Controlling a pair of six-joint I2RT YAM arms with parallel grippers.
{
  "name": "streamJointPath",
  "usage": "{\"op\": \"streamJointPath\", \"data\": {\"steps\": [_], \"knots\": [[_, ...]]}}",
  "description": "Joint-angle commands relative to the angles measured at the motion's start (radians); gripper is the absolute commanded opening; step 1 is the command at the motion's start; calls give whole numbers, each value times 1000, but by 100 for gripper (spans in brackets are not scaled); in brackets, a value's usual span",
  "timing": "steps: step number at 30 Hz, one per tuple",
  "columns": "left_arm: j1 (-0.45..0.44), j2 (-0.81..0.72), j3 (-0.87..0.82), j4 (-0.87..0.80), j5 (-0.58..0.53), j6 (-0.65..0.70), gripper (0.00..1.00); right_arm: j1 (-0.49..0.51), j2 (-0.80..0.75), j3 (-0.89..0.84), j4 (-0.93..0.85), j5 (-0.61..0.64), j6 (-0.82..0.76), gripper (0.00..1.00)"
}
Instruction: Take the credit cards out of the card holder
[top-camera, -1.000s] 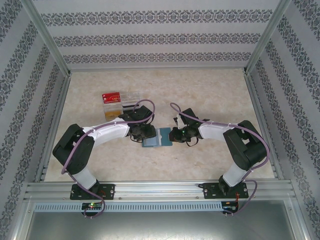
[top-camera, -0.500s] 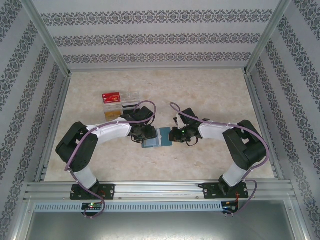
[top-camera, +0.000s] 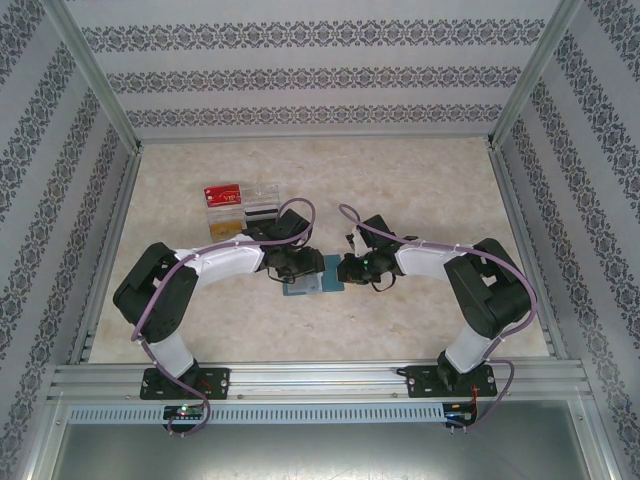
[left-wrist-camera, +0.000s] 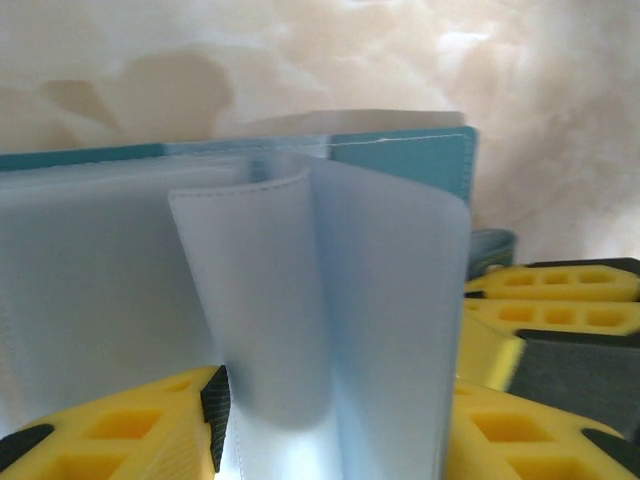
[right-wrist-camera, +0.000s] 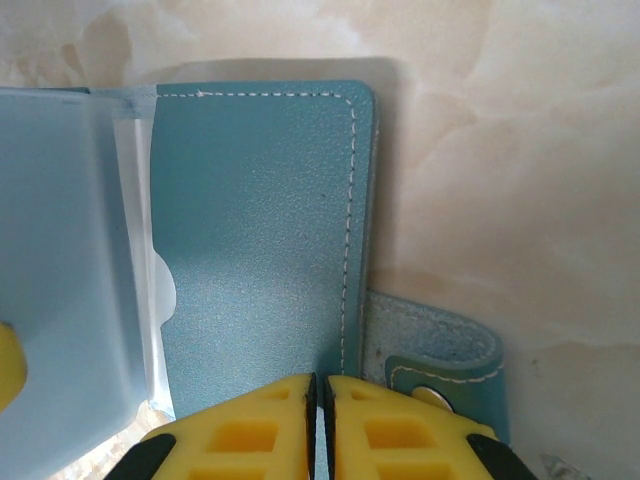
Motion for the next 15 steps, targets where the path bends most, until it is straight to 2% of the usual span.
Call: {"op": "streamJointPath", "data": {"steps": [1, 7, 15], "knots": [[6, -18, 9, 107, 97, -12, 51, 5, 10, -6, -4, 2, -11, 14], [4, 17, 13, 207, 175, -39, 51, -17, -90, -67, 66, 1, 10, 16], [5, 29, 40, 222, 168, -41, 58, -41, -221, -153, 160, 3, 19, 21]]}}
